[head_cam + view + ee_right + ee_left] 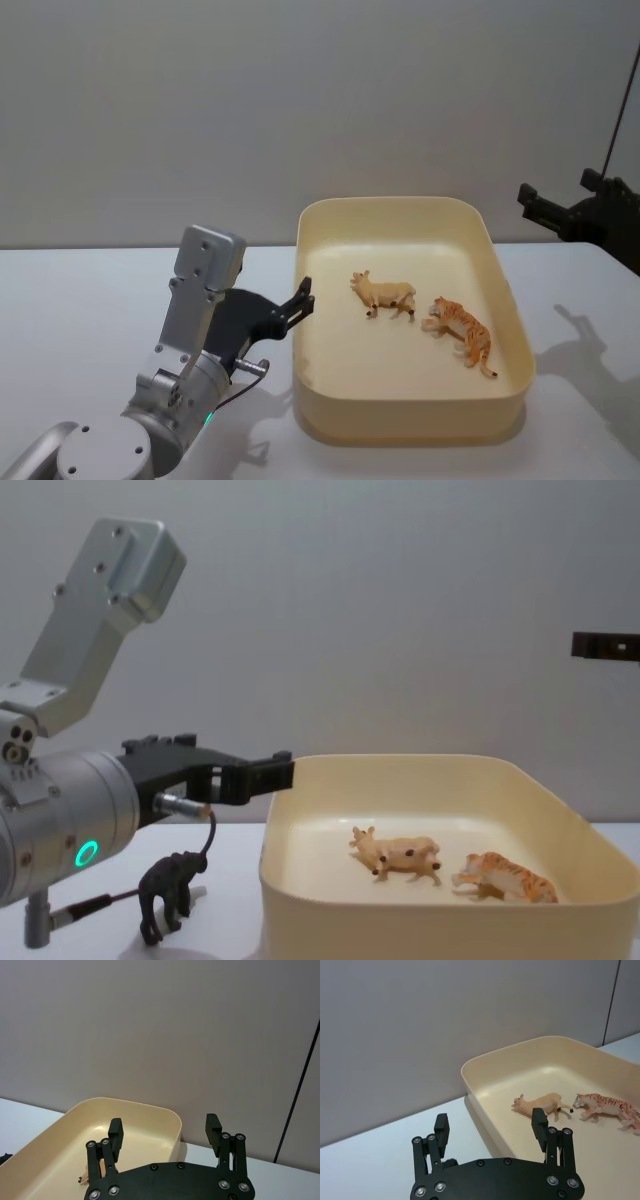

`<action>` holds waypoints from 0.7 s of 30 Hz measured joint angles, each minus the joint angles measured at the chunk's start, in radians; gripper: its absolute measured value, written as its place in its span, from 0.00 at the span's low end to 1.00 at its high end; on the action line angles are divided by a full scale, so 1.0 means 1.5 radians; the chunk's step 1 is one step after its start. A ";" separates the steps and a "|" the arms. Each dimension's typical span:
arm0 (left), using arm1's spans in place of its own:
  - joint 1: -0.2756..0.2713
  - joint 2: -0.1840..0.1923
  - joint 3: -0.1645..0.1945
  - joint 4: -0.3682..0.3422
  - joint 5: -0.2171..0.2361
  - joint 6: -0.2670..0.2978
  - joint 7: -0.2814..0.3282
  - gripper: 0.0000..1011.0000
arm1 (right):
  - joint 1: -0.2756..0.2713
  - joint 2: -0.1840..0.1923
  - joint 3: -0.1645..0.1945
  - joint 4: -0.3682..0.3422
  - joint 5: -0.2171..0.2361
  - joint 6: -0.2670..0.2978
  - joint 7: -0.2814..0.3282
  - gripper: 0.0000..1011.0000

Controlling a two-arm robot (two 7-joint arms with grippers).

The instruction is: Pick up the toy alternately with two hands and place it into the central storage box.

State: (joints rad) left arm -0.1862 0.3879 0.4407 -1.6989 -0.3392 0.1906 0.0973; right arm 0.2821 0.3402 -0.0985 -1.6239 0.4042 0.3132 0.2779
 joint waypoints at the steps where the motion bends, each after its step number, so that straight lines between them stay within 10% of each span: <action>1: 0.000 -0.001 -0.001 0.000 -0.003 0.005 0.004 0.99 | 0.000 0.000 0.000 0.000 0.000 0.000 0.000 0.99; 21: -0.026 -0.019 -0.024 0.032 -0.038 0.147 0.051 0.99 | -0.006 0.005 0.004 -0.007 0.005 -0.002 -0.005 0.99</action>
State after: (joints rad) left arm -0.2247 0.3588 0.4051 -1.6512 -0.3957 0.4109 0.1737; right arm 0.2732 0.3476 -0.0920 -1.6339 0.4119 0.3106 0.2710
